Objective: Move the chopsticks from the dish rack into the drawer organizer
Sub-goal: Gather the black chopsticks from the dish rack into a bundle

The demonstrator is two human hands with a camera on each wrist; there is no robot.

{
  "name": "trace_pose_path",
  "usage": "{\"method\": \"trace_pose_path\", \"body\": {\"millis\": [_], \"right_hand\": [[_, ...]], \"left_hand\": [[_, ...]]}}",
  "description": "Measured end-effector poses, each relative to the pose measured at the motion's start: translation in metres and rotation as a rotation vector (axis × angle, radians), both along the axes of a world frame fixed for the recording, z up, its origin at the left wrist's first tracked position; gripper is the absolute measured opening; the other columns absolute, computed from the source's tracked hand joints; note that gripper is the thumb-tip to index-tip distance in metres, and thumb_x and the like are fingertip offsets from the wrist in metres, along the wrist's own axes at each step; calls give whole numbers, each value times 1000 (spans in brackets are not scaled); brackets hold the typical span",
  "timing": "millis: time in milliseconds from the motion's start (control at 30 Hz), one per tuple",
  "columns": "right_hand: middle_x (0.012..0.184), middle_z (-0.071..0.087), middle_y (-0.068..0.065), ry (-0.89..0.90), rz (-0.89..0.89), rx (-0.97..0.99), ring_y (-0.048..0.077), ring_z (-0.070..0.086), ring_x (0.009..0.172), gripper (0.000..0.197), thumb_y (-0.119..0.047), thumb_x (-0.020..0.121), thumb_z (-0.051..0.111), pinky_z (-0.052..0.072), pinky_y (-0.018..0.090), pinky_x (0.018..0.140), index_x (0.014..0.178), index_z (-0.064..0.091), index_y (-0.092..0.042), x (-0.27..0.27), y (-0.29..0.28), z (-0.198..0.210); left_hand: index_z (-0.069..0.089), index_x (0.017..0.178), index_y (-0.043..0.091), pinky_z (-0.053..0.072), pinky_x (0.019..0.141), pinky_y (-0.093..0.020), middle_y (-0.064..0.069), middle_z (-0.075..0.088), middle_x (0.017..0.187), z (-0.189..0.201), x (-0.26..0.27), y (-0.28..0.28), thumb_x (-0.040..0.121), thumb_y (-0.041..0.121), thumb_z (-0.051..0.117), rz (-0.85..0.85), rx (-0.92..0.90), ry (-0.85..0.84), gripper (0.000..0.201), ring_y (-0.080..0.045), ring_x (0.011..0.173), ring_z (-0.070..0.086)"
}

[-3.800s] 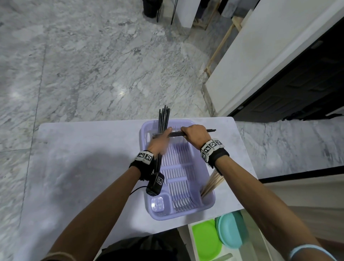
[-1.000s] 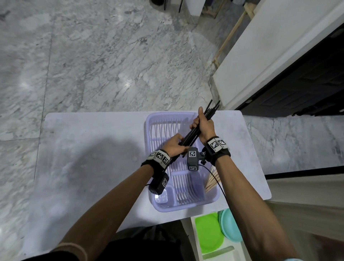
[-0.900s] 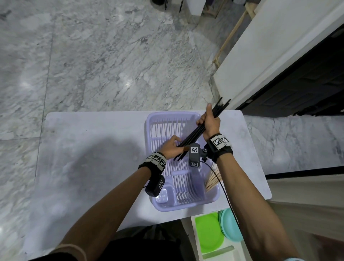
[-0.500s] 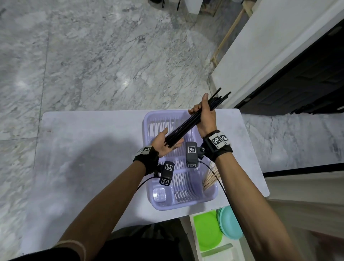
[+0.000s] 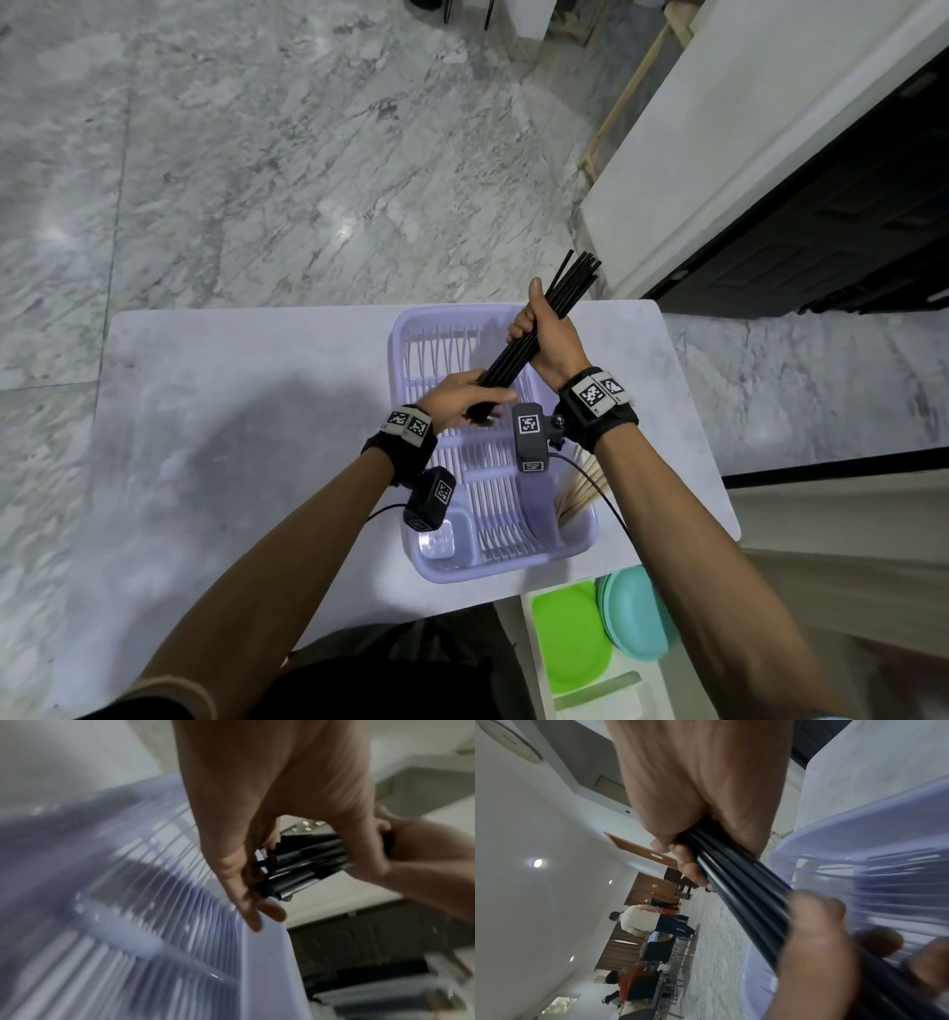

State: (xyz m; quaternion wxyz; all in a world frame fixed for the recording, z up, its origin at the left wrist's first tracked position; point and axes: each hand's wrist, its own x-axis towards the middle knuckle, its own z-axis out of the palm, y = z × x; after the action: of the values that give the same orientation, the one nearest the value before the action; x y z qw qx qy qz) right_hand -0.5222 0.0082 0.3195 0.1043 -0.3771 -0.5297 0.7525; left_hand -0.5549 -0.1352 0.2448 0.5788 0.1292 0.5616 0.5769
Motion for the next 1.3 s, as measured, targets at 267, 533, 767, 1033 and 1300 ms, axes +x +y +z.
{"method": "trace_pose_path", "body": {"millis": [267, 533, 767, 1033, 1300], "right_hand": [[64, 55, 4, -50, 248, -5, 26, 62, 72, 34, -33, 95, 60, 52, 42, 90, 70, 53, -11, 4, -6, -9], [99, 76, 8, -145, 184, 379, 24, 72, 92, 39, -48, 89, 63, 56, 36, 83, 106, 67, -13, -8, 45, 49], [85, 77, 6, -371, 552, 609, 25, 73, 77, 67, -65, 91, 46, 56, 38, 89, 83, 77, -6, -17, 28, 46], [93, 77, -1, -365, 482, 588, 15, 69, 88, 70, -70, 91, 34, 47, 26, 76, 100, 76, -15, -23, 37, 63], [86, 76, 17, -324, 439, 438, 35, 73, 77, 59, -60, 89, 55, 60, 37, 74, 92, 74, -4, -9, 35, 44]], "left_hand": [[45, 59, 18, 39, 55, -30, 0, 47, 51, -10, 19, 24, 80, 37, 69, 132, -244, 468, 37, -22, 49, 47], [37, 55, 21, 35, 53, -28, 3, 39, 48, -29, 28, 9, 83, 19, 61, 185, -244, 519, 38, -16, 44, 38], [37, 55, 21, 35, 53, -32, -2, 39, 51, -23, 33, 12, 73, 28, 63, 77, -254, 505, 32, -20, 47, 38], [38, 47, 26, 36, 56, -30, 4, 38, 48, -25, 29, 6, 71, 35, 67, 116, -276, 500, 39, -19, 49, 40], [39, 55, 24, 36, 50, -31, 3, 37, 46, -12, 36, 15, 74, 32, 67, 39, -253, 457, 34, -19, 42, 37]]}}
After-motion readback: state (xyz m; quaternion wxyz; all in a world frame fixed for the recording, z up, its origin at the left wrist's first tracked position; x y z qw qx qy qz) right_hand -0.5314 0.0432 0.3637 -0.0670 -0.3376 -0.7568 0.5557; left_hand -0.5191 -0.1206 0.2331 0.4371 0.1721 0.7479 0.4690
